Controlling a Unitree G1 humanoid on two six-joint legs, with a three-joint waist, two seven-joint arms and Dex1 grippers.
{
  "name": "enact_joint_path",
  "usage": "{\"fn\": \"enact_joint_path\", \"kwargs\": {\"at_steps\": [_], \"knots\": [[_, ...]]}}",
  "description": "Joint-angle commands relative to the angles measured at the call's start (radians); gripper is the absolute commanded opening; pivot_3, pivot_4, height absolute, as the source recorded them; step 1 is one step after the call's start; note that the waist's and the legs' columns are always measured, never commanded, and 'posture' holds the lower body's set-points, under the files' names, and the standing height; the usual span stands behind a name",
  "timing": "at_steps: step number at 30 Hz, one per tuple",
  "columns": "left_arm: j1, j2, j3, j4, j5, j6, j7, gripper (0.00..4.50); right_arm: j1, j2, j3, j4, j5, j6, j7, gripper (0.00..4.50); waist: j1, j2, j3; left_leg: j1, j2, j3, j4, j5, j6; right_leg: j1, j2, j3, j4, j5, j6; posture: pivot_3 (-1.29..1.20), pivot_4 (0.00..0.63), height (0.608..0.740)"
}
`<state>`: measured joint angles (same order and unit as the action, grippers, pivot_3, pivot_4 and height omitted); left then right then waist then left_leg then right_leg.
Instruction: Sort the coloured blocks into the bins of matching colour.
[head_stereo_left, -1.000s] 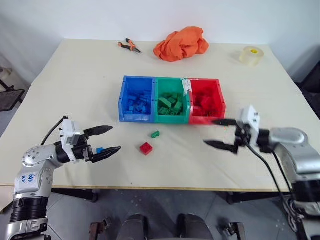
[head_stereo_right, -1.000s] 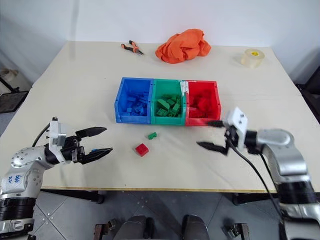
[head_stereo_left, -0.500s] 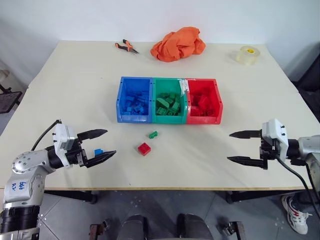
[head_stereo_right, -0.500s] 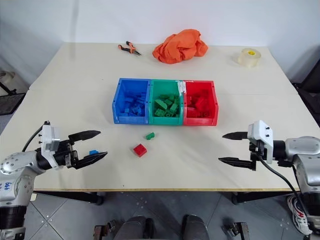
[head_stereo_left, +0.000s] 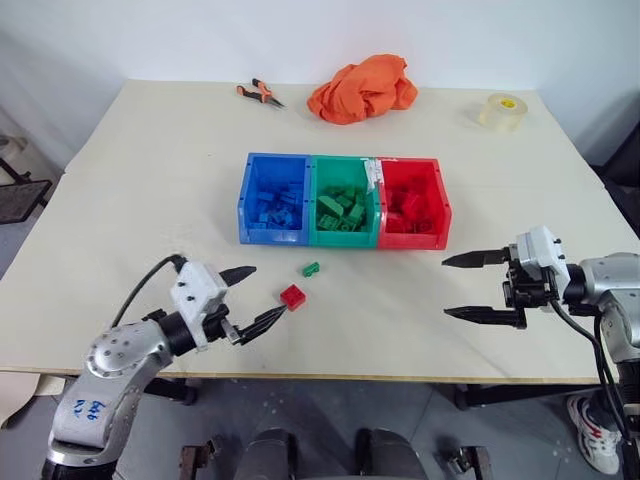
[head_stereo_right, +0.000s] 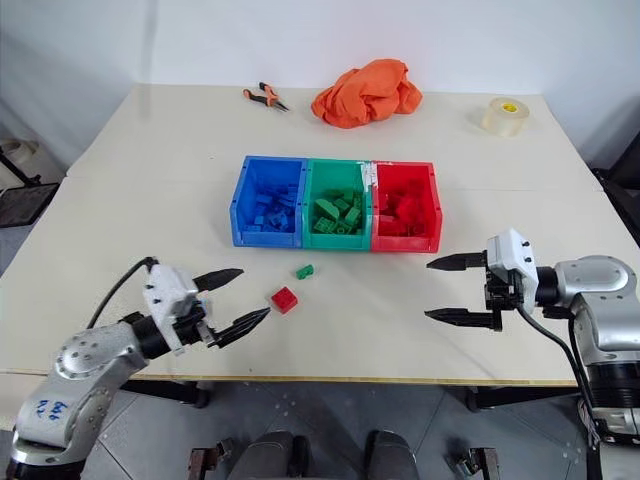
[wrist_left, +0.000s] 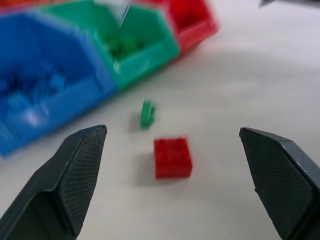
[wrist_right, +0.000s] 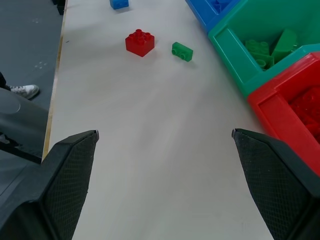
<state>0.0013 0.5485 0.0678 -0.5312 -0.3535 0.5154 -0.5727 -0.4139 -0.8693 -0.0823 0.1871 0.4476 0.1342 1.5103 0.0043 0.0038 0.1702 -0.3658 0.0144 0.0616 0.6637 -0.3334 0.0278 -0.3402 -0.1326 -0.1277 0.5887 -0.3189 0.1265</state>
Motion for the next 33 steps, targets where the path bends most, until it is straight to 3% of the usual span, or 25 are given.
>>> {"fn": "enact_joint_path", "kwargs": {"at_steps": [1,7,13,16,24,27,33], "knots": [[-0.038,-0.042,-0.08,0.001,0.057,0.07,0.091,4.5,-0.032,-0.007,0.001,0.007,-0.001,-0.007,0.021,4.47,0.004,0.0,0.0,0.0,0.0,0.0,0.0,0.0,0.0,0.0,0.0,0.0,0.0,0.0,0.0,0.0,0.15,0.74],[-0.131,-0.107,-0.186,0.121,0.134,0.062,0.127,4.5,-0.023,-0.006,0.0,-0.016,0.004,0.008,0.004,4.47,0.018,0.0,0.0,0.0,0.0,0.0,0.001,0.0,0.0,0.0,0.0,0.0,0.0,0.0,0.0,0.0,0.15,0.74],[-0.181,-0.093,-0.241,0.158,0.165,0.153,0.119,4.5,0.006,-0.014,-0.02,-0.04,0.011,0.016,-0.021,4.47,0.021,0.0,0.0,-0.001,0.0,0.0,0.001,0.0,0.0,0.0,0.0,-0.001,0.0,0.0,0.0,0.0,0.15,0.74],[-0.185,-0.099,-0.251,0.157,0.171,0.156,0.118,3.94,0.018,-0.013,-0.027,-0.054,0.012,0.021,-0.034,4.5,0.021,0.0,0.0,-0.001,0.0,0.0,0.002,0.0,0.0,0.0,0.001,-0.001,0.0,0.0,0.0,0.0,0.15,0.74],[-0.186,-0.117,-0.26,0.153,0.171,0.158,0.117,1.47,0.055,-0.008,-0.048,-0.084,0.021,0.021,-0.064,4.5,0.022,0.0,0.0,-0.001,0.0,0.0,0.002,0.0,0.0,0.0,0.0,-0.001,0.0,0.0,0.0,0.0,0.15,0.74],[-0.193,-0.127,-0.257,0.166,0.174,0.146,0.122,1.48,0.06,-0.005,-0.05,-0.085,0.024,0.021,-0.071,4.5,0.022,0.0,0.0,-0.001,0.0,0.0,0.002,0.0,0.0,0.0,0.0,-0.001,0.0,0.0,0.0,0.0,0.15,0.74],[-0.288,-0.218,-0.223,0.21,0.132,-0.044,0.076,1.48,0.054,-0.001,-0.066,-0.057,0.02,-0.002,-0.099,4.5,0.024,0.0,0.0,-0.002,-0.001,-0.001,0.003,0.0,0.0,0.0,0.0,-0.002,0.0,0.0,0.0,0.0,0.15,0.74]]}}
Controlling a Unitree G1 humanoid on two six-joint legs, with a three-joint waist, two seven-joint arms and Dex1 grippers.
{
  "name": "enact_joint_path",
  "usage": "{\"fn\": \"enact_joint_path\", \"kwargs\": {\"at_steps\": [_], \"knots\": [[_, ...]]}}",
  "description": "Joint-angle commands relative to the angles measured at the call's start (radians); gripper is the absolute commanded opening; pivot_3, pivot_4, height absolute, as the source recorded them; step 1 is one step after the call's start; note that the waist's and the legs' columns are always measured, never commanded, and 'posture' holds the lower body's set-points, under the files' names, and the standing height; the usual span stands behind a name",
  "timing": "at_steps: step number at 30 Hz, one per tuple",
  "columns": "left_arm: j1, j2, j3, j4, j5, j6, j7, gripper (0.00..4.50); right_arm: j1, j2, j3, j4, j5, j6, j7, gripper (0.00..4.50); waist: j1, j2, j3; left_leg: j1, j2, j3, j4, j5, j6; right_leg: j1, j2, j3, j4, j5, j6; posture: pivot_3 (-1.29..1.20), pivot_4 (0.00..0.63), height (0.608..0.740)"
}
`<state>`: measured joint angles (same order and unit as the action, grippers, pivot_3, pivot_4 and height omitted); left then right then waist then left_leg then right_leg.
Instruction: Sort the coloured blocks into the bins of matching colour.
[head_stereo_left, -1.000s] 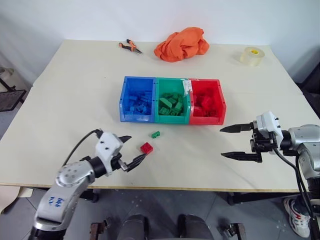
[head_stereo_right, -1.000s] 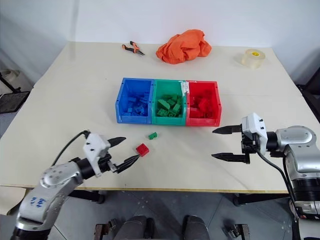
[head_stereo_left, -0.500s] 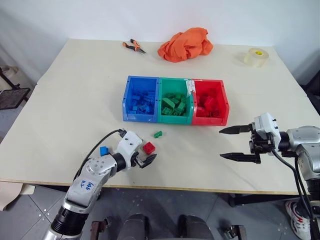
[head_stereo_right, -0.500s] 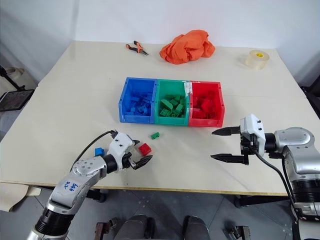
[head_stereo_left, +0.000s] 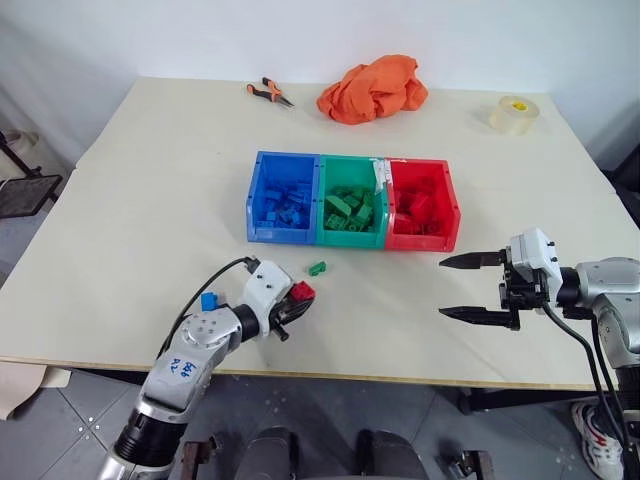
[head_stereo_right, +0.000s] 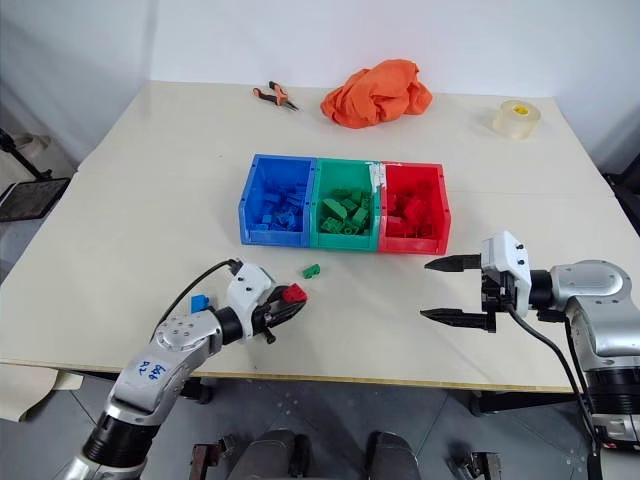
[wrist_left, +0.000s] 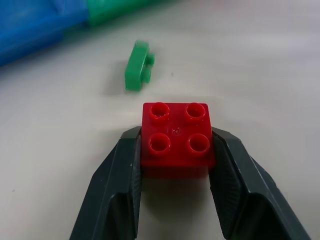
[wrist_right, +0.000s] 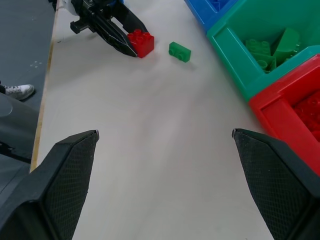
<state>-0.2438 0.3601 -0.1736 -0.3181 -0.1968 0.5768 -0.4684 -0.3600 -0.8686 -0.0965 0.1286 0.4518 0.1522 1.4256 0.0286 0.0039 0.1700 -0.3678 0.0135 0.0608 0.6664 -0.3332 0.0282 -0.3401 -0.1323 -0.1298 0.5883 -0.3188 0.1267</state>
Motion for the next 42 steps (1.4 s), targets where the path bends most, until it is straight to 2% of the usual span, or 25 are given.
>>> {"fn": "enact_joint_path", "kwargs": {"at_steps": [1,5,10,16,21,23,24,26,30,31,35,38,42], "knots": [[-0.065,-0.037,0.013,0.013,-0.018,-0.151,-0.043,1.48,0.005,-0.004,-0.057,0.002,0.018,-0.021,-0.018,4.5,-0.001,0.0,0.0,0.0,0.0,0.0,0.0,0.0,0.0,0.0,0.0,0.0,0.0,0.0,0.0,0.0,0.15,0.74],[-0.173,-0.093,-0.009,0.1,0.007,-0.225,-0.041,1.48,0.041,-0.006,-0.085,-0.01,0.019,-0.026,-0.04,4.5,0.001,0.0,0.0,0.001,0.0,0.001,0.0,0.0,0.0,0.0,0.001,-0.003,0.0,0.0,0.0,0.0,0.15,0.74],[-0.355,-0.207,-0.049,0.327,0.032,-0.336,-0.065,1.48,0.119,-0.003,-0.133,-0.088,0.039,-0.011,-0.088,4.5,0.011,0.0,0.0,0.0,-0.002,0.002,0.0,0.001,0.001,0.0,0.001,-0.006,0.0,0.001,0.002,0.0,0.15,0.74],[-0.654,-0.346,-0.021,0.832,0.062,-0.589,-0.104,1.48,0.249,0.023,-0.206,-0.219,0.078,0.01,-0.173,4.5,0.026,-0.001,0.0,0.0,-0.002,0.004,0.0,0.001,0.002,-0.001,0.002,-0.005,-0.001,0.002,0.003,0.0,0.15,0.74],[-0.827,-0.414,0.034,1.171,0.06,-0.764,-0.147,1.48,0.274,0.079,-0.239,-0.299,0.112,0.036,-0.282,4.5,0.023,-0.002,0.001,0.0,-0.003,0.006,-0.001,0.001,0.002,-0.002,0.001,-0.005,-0.002,0.002,0.004,0.0,0.15,0.74],[-0.88,-0.434,0.072,1.27,0.04,-0.791,-0.165,2.22,0.272,0.099,-0.237,-0.323,0.122,0.047,-0.313,4.5,0.022,-0.002,0.001,0.0,-0.002,0.006,-0.001,0.001,0.002,-0.002,0.002,-0.006,-0.001,0.002,0.004,0.0,0.15,0.74],[-0.899,-0.443,0.089,1.307,0.031,-0.809,-0.182,2.37,0.273,0.104,-0.234,-0.331,0.124,0.051,-0.322,4.5,0.022,-0.002,0.001,0.0,-0.002,0.006,-0.001,0.001,0.002,-0.002,0.002,-0.006,-0.001,0.002,0.004,0.0,0.15,0.74],[-0.928,-0.451,0.105,1.372,0.047,-0.858,-0.18,2.99,0.274,0.109,-0.226,-0.337,0.12,0.054,-0.33,4.5,0.022,-0.002,0.001,-0.001,-0.003,0.006,-0.001,0.001,0.003,-0.003,0.001,-0.006,-0.001,0.002,0.004,0.0,0.15,0.74],[-0.956,-0.453,0.14,1.45,0.062,-0.889,-0.159,4.29,0.254,0.108,-0.214,-0.324,0.118,0.056,-0.336,4.5,0.022,-0.002,0.001,-0.001,-0.003,0.006,-0.001,0.001,0.003,-0.003,0.002,-0.006,-0.001,0.002,0.004,0.0,0.15,0.74],[-0.958,-0.451,0.147,1.461,0.066,-0.895,-0.157,4.48,0.245,0.107,-0.212,-0.317,0.118,0.055,-0.334,4.5,0.022,-0.002,0.001,-0.001,-0.003,0.006,-0.001,0.001,0.003,-0.003,0.002,-0.006,-0.001,0.002,0.004,0.0,0.15,0.74],[-0.95,-0.436,0.163,1.464,0.078,-0.918,-0.151,4.48,0.202,0.095,-0.199,-0.274,0.112,0.05,-0.314,4.5,0.021,-0.002,0.001,-0.001,-0.003,0.006,-0.001,0.001,0.003,-0.003,0.002,-0.006,-0.001,0.002,0.004,0.0,0.15,0.74],[-0.891,-0.405,0.163,1.376,0.079,-0.925,-0.187,4.48,0.181,0.088,-0.191,-0.255,0.11,0.049,-0.299,4.5,0.019,-0.002,0.001,-0.001,-0.003,0.005,-0.001,0.001,0.003,-0.003,0.002,-0.006,0.0,0.002,0.004,0.0,0.15,0.74],[-0.669,-0.339,0.123,1.014,0.034,-0.8,-0.305,4.48,0.168,0.081,-0.186,-0.239,0.109,0.052,-0.28,4.5,0.009,-0.001,0.0,0.0,-0.002,0.005,-0.001,0.001,0.003,-0.004,0.002,-0.005,0.001,0.002,0.004,0.0,0.15,0.74]]}}
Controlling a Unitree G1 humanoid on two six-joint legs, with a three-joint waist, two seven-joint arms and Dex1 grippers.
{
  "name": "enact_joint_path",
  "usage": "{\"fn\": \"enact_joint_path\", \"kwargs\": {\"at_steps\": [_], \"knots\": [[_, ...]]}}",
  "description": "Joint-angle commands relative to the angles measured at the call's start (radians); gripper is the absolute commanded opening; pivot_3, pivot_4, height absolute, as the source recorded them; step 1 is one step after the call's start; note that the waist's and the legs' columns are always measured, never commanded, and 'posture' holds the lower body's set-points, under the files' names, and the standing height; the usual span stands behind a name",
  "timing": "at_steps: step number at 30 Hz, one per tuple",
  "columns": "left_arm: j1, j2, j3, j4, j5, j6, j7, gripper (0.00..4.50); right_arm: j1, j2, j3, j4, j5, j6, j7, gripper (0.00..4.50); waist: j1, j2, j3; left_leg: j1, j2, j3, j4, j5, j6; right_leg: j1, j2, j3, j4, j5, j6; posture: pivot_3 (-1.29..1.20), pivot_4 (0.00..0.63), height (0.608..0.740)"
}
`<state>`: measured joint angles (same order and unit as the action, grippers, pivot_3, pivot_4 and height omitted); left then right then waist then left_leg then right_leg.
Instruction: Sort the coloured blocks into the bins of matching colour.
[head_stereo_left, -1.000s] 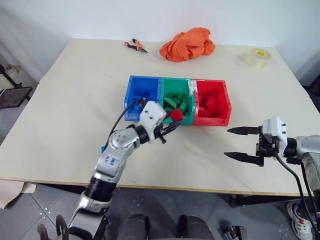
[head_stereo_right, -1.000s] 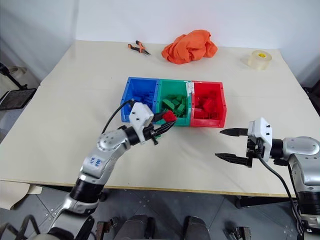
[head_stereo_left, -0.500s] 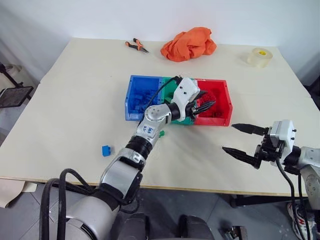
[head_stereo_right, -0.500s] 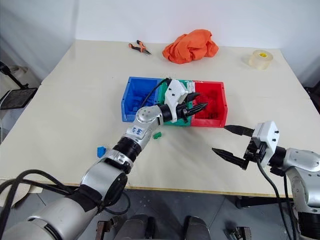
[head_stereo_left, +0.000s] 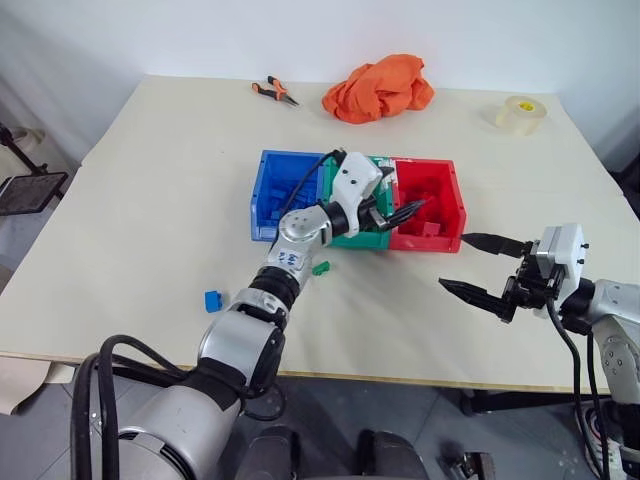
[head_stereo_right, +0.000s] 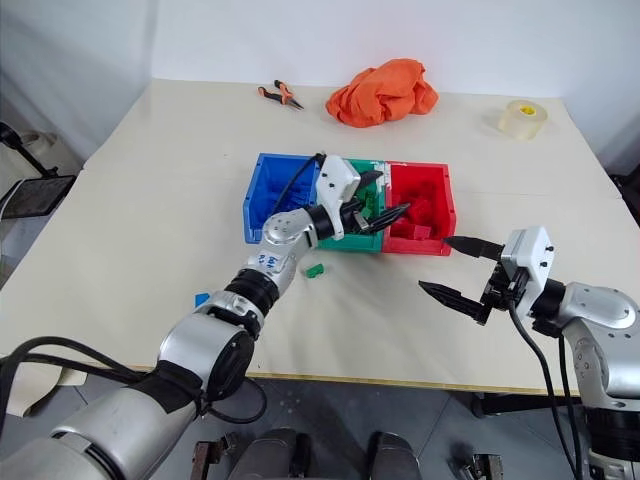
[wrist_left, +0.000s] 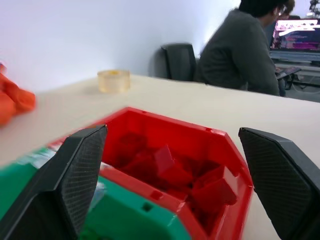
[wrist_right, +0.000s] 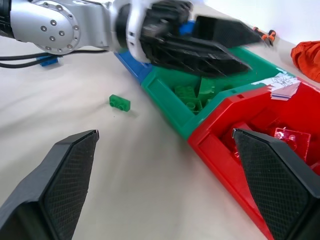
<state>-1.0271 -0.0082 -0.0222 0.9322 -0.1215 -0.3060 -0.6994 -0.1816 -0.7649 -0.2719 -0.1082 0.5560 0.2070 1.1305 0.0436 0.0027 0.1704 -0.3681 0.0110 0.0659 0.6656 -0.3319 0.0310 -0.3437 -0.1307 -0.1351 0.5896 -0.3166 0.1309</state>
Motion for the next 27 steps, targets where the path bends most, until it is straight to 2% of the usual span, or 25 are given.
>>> {"fn": "enact_joint_path", "kwargs": {"at_steps": [1,5,8,12,15,19,24,27], "knots": [[0.193,0.056,-0.042,-0.372,-0.066,0.151,-0.102,4.48,-0.013,-0.024,-0.006,0.003,0.001,-0.003,0.02,4.5,-0.01,0.0,0.0,0.0,0.0,0.0,0.0,0.0,0.0,0.0,0.0,0.0,0.001,0.0,0.0,0.0,0.15,0.74],[0.474,0.193,-0.054,-0.837,-0.172,0.41,-0.148,4.48,-0.035,-0.024,0.016,0.027,-0.002,-0.001,0.041,4.5,-0.022,0.0,0.0,0.0,0.001,-0.002,0.001,0.0,0.0,0.0,0.0,0.001,0.001,0.0,0.0,0.0,0.15,0.74],[0.613,0.298,-0.018,-1.038,-0.223,0.537,-0.143,4.48,-0.057,-0.027,0.03,0.052,-0.003,-0.003,0.06,4.5,-0.021,0.0,0.0,0.001,0.002,-0.002,0.001,0.0,-0.001,0.001,0.0,0.002,0.001,0.0,0.0,0.0,0.15,0.74],[0.818,0.449,0.096,-1.252,-0.323,0.677,-0.143,4.48,-0.088,-0.039,0.055,0.098,-0.014,-0.011,0.107,4.5,-0.021,0.001,0.0,0.001,0.002,-0.004,0.001,0.0,0.0,0.003,-0.001,0.006,0.0,0.0,-0.001,0.0,0.15,0.74],[0.982,0.587,0.229,-1.323,-0.367,0.74,-0.178,4.48,-0.11,-0.057,0.075,0.141,-0.023,-0.019,0.159,4.5,-0.021,0.001,0.0,0.0,0.001,-0.006,0.001,0.0,-0.001,0.003,-0.002,0.007,-0.001,0.0,-0.001,0.0,0.15,0.74],[1.096,0.693,0.361,-1.335,-0.409,0.76,-0.205,4.48,-0.13,-0.082,0.081,0.196,-0.026,-0.043,0.237,4.5,-0.019,0.002,0.0,0.0,0.002,-0.006,0.001,0.0,-0.001,0.003,-0.003,0.007,-0.001,-0.001,-0.002,0.0,0.15,0.74],[1.201,0.764,0.488,-1.329,-0.426,0.751,-0.246,4.48,-0.149,-0.118,0.077,0.242,-0.024,-0.059,0.317,4.5,-0.023,0.002,0.0,0.0,0.002,-0.006,-0.001,-0.002,-0.001,0.003,-0.006,0.007,-0.003,-0.001,-0.002,0.0,0.15,0.74],[1.216,0.774,0.497,-1.343,-0.435,0.759,-0.243,4.48,-0.156,-0.133,0.083,0.264,-0.028,-0.067,0.345,4.5,-0.024,0.002,0.0,0.001,0.003,-0.006,-0.001,-0.002,-0.002,0.003,-0.006,0.007,-0.003,-0.002,-0.003,0.0,0.15,0.74]]}}
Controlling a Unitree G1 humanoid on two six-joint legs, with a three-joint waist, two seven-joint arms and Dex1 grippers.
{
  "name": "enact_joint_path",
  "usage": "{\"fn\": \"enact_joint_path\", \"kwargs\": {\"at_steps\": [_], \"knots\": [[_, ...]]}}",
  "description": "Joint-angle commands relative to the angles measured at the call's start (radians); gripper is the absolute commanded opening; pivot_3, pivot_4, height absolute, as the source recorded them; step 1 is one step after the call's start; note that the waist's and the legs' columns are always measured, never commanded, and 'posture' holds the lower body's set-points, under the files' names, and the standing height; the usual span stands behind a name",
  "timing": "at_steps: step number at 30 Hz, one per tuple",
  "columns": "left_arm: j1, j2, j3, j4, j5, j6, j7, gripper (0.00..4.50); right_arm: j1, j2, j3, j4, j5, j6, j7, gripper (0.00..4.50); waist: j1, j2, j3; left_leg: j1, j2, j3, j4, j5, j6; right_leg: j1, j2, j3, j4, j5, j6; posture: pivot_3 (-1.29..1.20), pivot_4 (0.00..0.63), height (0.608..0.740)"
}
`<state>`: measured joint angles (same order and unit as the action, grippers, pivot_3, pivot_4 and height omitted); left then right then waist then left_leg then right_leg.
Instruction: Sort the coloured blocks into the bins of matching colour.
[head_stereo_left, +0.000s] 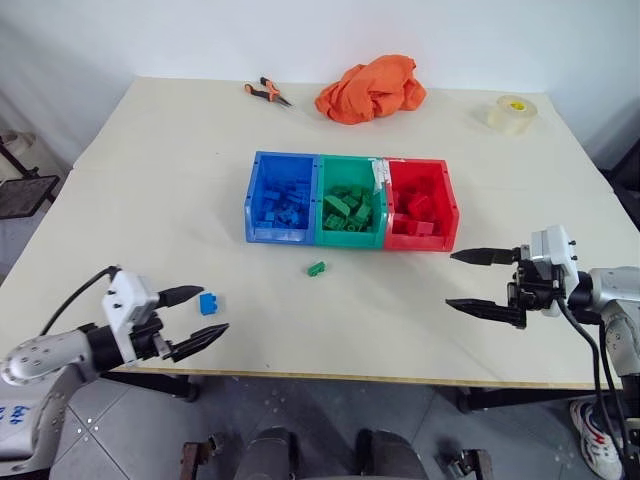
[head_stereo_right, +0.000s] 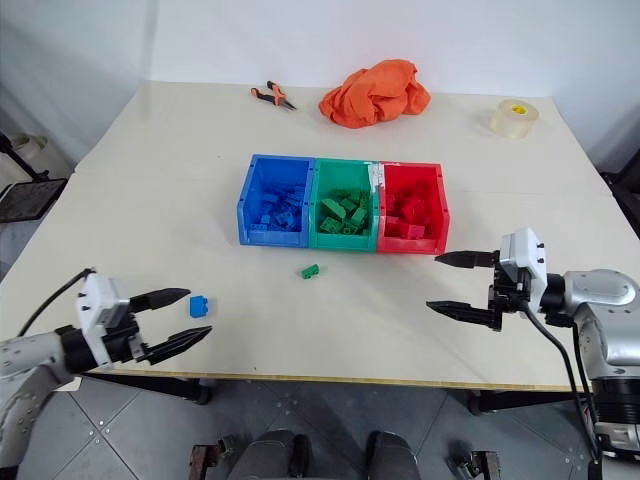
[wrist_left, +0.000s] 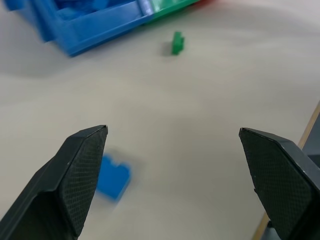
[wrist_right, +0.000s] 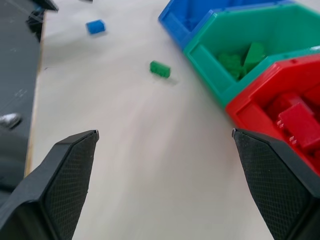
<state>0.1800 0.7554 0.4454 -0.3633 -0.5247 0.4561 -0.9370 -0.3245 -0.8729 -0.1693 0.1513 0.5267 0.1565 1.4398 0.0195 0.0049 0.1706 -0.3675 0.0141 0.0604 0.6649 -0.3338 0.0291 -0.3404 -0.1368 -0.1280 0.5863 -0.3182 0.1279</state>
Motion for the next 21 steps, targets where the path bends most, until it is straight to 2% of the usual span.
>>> {"fn": "enact_joint_path", "kwargs": {"at_steps": [1,8,10,16,21], "knots": [[0.004,0.007,0.022,-0.054,-0.035,-0.001,0.0,4.48,-0.014,-0.028,-0.018,0.009,0.001,-0.018,0.045,4.5,0.001,0.0,0.0,0.0,0.0,0.0,0.0,0.0,0.0,0.0,0.0,0.0,0.0,0.0,0.0,0.0,0.15,0.74],[-0.082,-0.032,-0.075,-0.087,-0.031,0.016,0.072,4.48,-0.005,-0.042,-0.031,0.011,0.007,-0.018,0.071,4.5,0.002,0.0,0.0,0.0,0.0,0.0,0.0,0.0,0.0,0.0,-0.001,0.0,0.001,0.0,0.0,0.0,0.15,0.74],[-0.136,-0.059,-0.148,-0.073,0.012,0.009,0.115,4.48,0.003,-0.042,-0.038,0.007,0.0,-0.018,0.054,4.5,0.002,0.0,0.0,0.0,0.0,0.0,0.0,0.0,0.0,0.0,-0.001,0.0,0.001,0.0,0.0,0.0,0.15,0.74],[-0.344,-0.222,-0.373,0.046,0.15,-0.041,0.246,4.48,0.042,-0.035,-0.052,-0.034,0.002,-0.008,0.008,4.5,0.007,0.001,-0.001,0.0,-0.002,0.001,0.001,0.0,0.001,0.0,0.004,-0.001,0.003,0.0,0.001,0.0,0.15,0.74],[-0.479,-0.34,-0.521,0.228,0.276,-0.099,0.313,4.48,0.079,-0.026,-0.067,-0.078,0.011,0.0,-0.034,4.5,0.007,0.001,-0.001,0.001,-0.001,0.004,0.001,0.001,0.001,-0.001,0.006,-0.005,0.003,0.0,0.001,0.0,0.15,0.74]]}}
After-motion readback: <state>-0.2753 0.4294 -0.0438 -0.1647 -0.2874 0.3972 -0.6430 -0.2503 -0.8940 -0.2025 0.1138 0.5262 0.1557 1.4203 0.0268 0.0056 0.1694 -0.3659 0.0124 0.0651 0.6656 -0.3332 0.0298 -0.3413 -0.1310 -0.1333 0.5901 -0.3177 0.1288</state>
